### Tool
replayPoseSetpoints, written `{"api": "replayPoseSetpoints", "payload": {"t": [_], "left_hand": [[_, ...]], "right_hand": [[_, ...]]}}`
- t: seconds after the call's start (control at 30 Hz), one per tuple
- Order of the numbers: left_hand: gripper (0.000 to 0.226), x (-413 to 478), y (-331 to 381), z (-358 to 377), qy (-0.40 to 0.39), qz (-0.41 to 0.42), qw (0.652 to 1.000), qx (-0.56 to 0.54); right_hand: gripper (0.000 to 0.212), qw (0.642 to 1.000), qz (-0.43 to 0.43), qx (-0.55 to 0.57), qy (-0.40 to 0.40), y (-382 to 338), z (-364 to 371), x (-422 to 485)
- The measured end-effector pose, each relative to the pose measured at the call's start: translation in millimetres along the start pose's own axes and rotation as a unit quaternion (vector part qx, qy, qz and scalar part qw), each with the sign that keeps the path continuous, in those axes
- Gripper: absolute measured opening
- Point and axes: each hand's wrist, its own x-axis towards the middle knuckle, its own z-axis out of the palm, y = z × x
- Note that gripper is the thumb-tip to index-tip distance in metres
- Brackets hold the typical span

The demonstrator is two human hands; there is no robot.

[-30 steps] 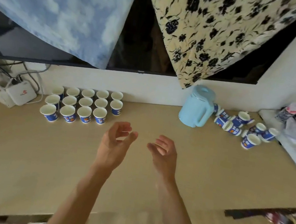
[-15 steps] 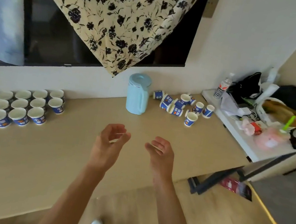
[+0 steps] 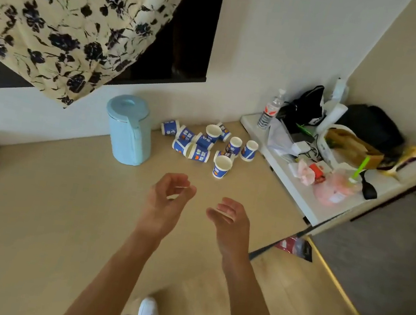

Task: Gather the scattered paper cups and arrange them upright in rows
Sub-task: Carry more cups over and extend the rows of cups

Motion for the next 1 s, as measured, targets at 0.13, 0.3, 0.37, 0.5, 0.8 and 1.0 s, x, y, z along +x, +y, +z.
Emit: {"api": "replayPoseSetpoints", "payload": {"t": [0.13, 0.3, 0.37, 0.5, 0.8, 1.0], "left_hand": [[0.019, 41.2, 1.3, 30.5, -0.002, -0.004, 1.0, 0.009], [0.022, 69.1, -4.6, 51.6, 0.038, -0.027, 0.999, 0.025], [0.02, 76.0, -9.3, 59.9, 0.054, -0.041, 0.997, 0.031], [0.019, 90.3, -16.9, 83.9, 0.104, -0.059, 0.992, 0.049], [0.02, 124.9, -36.1, 129.8, 0.19, -0.096, 0.976, 0.041], [0.024, 125.0, -44.6, 139.4, 0.232, -0.117, 0.965, 0.04]], "right_hand": [[0.047, 1.0, 0.012, 0.0, 0.012, -5.8, -11.6, 56.2], [0.061, 0.999, 0.02, -0.042, -0.003, -1.4, -14.4, 127.1], [0.065, 0.997, 0.013, -0.081, -0.011, 2.4, -14.0, 158.7], [0.06, 0.984, -0.005, -0.173, -0.047, 11.5, -7.1, 217.0], [0.084, 0.886, -0.113, -0.426, -0.142, 31.6, 24.4, 309.9], [0.093, 0.749, -0.207, -0.595, -0.207, 48.3, 35.8, 347.7]]}}
